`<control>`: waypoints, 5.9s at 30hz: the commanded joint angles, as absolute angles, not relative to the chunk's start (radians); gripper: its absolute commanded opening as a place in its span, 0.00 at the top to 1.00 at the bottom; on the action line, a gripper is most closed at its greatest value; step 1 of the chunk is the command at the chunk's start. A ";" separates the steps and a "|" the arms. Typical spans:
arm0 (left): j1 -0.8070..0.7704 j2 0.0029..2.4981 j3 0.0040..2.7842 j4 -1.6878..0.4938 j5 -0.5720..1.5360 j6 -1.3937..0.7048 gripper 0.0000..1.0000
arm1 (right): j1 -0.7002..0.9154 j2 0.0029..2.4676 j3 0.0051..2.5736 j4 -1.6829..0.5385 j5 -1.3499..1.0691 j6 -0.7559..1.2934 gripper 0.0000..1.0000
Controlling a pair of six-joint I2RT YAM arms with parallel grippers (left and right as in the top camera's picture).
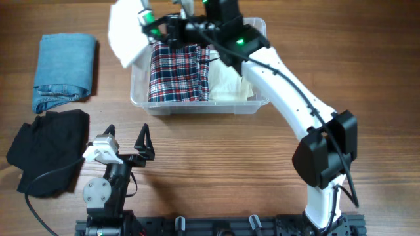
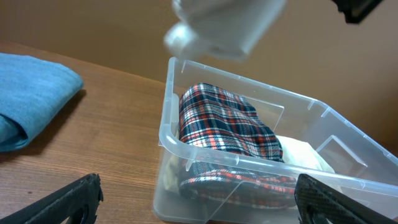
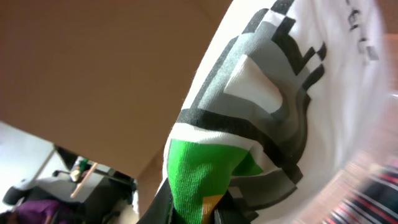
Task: Pack container
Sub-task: 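Carry the white shirt over the bin and lower it onto the plaid shirt, then release the white shirt and push it down into the bin, then withdraw the right gripper up and to the right, away from the bin, then move the left gripper to the black garment and grasp it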
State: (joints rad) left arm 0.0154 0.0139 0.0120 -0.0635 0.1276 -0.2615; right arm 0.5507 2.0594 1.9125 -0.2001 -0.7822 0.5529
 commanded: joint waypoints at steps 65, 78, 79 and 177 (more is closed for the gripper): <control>0.025 0.007 0.006 -0.066 0.118 -0.270 0.00 | 0.583 1.914 1.495 -0.160 -0.258 0.341 0.96; 0.025 0.007 0.006 -0.066 0.118 -0.270 0.00 | 0.668 2.101 1.497 -0.036 -0.298 0.319 0.96; 0.025 0.007 0.006 -0.066 0.118 -0.270 0.00 | 0.668 2.098 1.506 -0.044 -0.309 0.315 0.96; 0.033 1.799 1.163 -1.165 -0.797 -0.397 0.00 | -0.436 1.569 1.536 -0.824 -0.254 0.478 0.00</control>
